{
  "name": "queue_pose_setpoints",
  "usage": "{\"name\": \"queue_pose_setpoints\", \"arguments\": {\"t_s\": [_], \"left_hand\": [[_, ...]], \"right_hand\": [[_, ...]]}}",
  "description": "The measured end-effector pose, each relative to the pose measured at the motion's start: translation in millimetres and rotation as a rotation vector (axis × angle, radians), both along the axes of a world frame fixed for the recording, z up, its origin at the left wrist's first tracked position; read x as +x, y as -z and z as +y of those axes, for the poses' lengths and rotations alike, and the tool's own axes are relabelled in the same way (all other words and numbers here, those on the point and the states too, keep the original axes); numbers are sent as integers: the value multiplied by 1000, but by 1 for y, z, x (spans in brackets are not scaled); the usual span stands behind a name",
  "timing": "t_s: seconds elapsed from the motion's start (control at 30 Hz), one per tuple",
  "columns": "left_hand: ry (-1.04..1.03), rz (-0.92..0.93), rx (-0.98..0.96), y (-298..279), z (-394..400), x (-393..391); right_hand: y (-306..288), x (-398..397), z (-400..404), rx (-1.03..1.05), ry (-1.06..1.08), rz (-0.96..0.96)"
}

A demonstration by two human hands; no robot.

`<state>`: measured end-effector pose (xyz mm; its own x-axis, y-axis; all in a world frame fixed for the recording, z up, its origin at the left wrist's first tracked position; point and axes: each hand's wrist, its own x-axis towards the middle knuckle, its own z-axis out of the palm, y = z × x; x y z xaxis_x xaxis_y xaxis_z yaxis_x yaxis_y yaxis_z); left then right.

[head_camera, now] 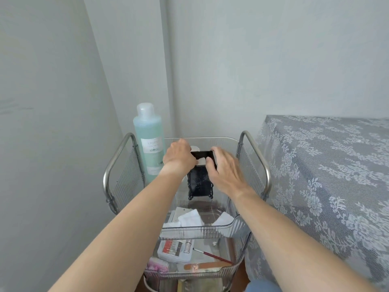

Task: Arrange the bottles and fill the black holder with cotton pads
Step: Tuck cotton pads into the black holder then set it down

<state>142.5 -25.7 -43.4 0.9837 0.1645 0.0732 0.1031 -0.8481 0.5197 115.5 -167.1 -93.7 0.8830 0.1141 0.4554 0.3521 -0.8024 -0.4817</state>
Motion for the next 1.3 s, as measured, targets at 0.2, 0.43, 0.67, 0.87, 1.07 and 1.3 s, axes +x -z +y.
{"name": "queue_pose_setpoints", "arguments": {"t_s": [0.2, 0.43, 0.67, 0.87, 1.07, 1.3], "left_hand": [[-32, -137, -417, 26, 7, -24], [-100, 234, -597, 68, -12, -68], [219, 518, -49, 81, -40, -75], [304, 508, 86, 84, -60, -74], [368, 455, 22, 73, -46, -71], [539, 487, -111, 11, -5, -61]], "right_hand": [[-2, -5, 3, -18, -5, 35], [0, -2, -1, -14, 39, 65], [4, -4, -1, -3, 63, 83], [4, -1, -2, -11, 50, 78], [6, 0, -3, -6, 30, 75], [2, 1, -3, 154, -5, 68]]}}
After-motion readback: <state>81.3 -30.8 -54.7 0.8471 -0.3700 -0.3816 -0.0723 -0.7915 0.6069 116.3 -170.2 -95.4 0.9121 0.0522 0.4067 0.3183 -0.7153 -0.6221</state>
